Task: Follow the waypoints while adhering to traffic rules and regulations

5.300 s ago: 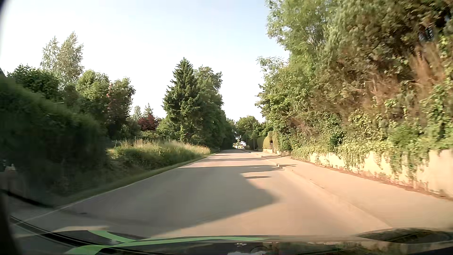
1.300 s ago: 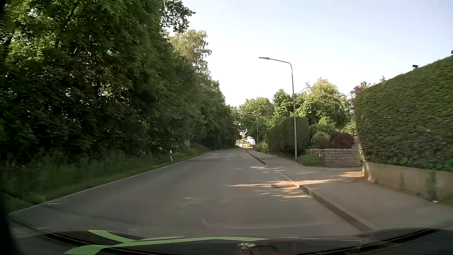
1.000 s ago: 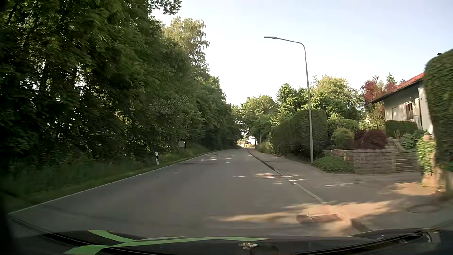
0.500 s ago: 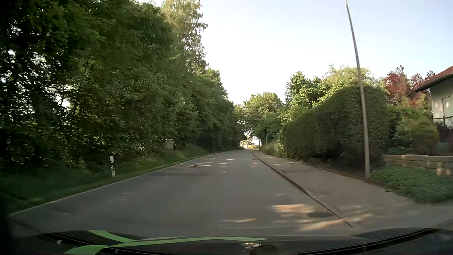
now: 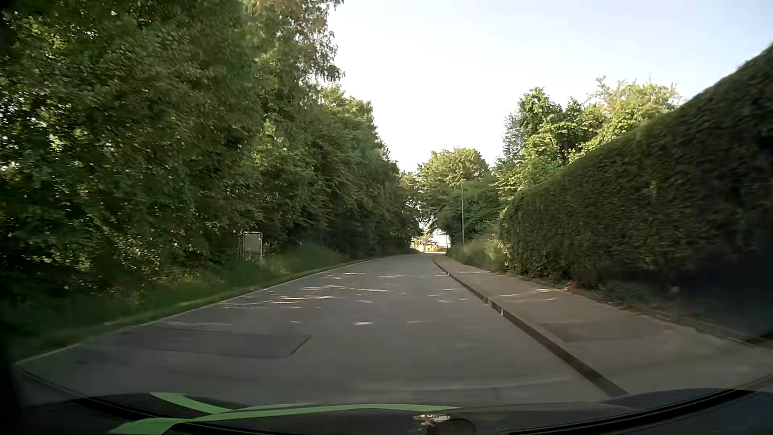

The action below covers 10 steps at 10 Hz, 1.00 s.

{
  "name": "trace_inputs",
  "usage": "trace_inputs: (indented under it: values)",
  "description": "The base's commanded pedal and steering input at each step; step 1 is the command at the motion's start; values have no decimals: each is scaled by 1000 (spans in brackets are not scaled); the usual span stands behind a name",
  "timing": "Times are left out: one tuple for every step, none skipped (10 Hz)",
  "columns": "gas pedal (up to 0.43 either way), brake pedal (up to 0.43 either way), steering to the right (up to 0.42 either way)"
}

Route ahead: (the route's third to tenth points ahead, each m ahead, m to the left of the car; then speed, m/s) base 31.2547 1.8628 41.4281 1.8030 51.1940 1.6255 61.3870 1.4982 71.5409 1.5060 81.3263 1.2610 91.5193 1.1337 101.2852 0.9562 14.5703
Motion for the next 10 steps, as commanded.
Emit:
trace_inputs:
  values:
    - [177,0,0]
    - [177,0,0]
    - [177,0,-1]
    - [177,0,-1]
    - [177,0,-2]
    - [177,0,-2]
    - [197,0,-2]
    - [197,0,-1]
    - [197,0,-2]
    - [197,0,-2]
